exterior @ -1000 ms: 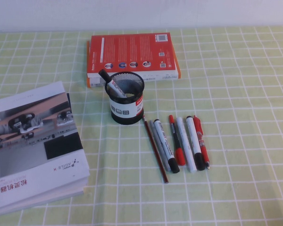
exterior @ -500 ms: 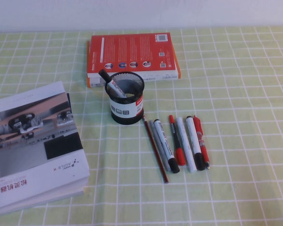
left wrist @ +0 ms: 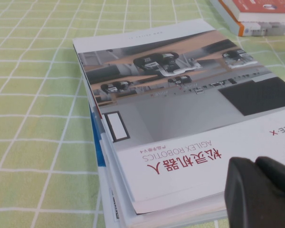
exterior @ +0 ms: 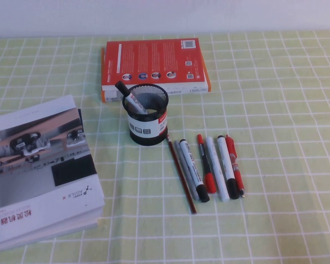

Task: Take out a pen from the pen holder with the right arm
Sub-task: 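Take a marker out of the pen holder and lay it on the table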

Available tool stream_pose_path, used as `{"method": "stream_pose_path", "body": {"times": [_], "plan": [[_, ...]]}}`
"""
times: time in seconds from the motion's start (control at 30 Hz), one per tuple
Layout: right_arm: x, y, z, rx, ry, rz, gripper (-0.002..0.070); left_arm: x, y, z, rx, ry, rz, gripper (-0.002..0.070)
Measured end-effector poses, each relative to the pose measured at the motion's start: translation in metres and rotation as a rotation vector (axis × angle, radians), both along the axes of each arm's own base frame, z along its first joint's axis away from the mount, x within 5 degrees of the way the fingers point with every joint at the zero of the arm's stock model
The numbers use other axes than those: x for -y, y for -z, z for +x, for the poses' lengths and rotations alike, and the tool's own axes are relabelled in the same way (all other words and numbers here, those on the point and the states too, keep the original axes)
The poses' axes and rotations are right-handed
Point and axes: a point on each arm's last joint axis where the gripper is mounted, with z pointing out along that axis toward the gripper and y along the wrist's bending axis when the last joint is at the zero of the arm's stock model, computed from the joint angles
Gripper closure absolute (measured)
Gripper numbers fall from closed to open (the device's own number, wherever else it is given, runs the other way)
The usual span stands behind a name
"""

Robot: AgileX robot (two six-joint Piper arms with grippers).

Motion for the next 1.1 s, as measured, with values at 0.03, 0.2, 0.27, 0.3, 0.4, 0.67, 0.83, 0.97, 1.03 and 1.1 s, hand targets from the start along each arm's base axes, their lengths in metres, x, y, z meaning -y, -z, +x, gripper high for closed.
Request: {"method": "stream_pose_path", "body": {"times": [0.03,0.2,0.27,0.3,0.4,0.67,0.83,0.97,1.03,1.1], "plan": [[-0.002,-0.007,0.001,-0.016,-0.017,-0.005,0.0689,0.000,0.000,0.000,0.000,0.000,0.000,0.0680],[-0.009,-0.037,0.013,-0.146,-0.103,-0.085,0.0689,0.000,0.000,0.000,0.000,0.000,0.000,0.0680],[-0.012,-0.043,0.022,-0.206,-0.135,-0.134,0.0689,0.000,0.000,0.000,0.000,0.000,0.000,0.0680],[-0.013,-0.047,0.028,-0.246,-0.158,-0.166,0.0689,0.000,0.000,0.000,0.000,0.000,0.000,0.0680],[-0.017,-0.054,0.046,-0.322,-0.211,-0.256,0.0688,0.000,0.000,0.000,0.000,0.000,0.000,0.0680],[-0.025,-0.070,0.104,-0.413,-0.332,-0.394,0.0689,0.000,0.000,0.000,0.000,0.000,0.000,0.0680],[-0.051,-0.075,0.136,-0.387,-0.434,-0.426,0.0688,0.000,0.000,0.000,0.000,0.000,0.000,0.0680],[-0.088,-0.073,0.158,-0.368,-0.542,-0.491,0.0688,0.000,0.000,0.000,0.000,0.000,0.000,0.0680],[-0.112,-0.074,0.171,-0.347,-0.605,-0.549,0.0688,0.000,0.000,0.000,0.000,0.000,0.000,0.0680],[-0.136,-0.077,0.184,-0.318,-0.668,-0.605,0.0688,0.000,0.000,0.000,0.000,0.000,0.000,0.0680]]}}
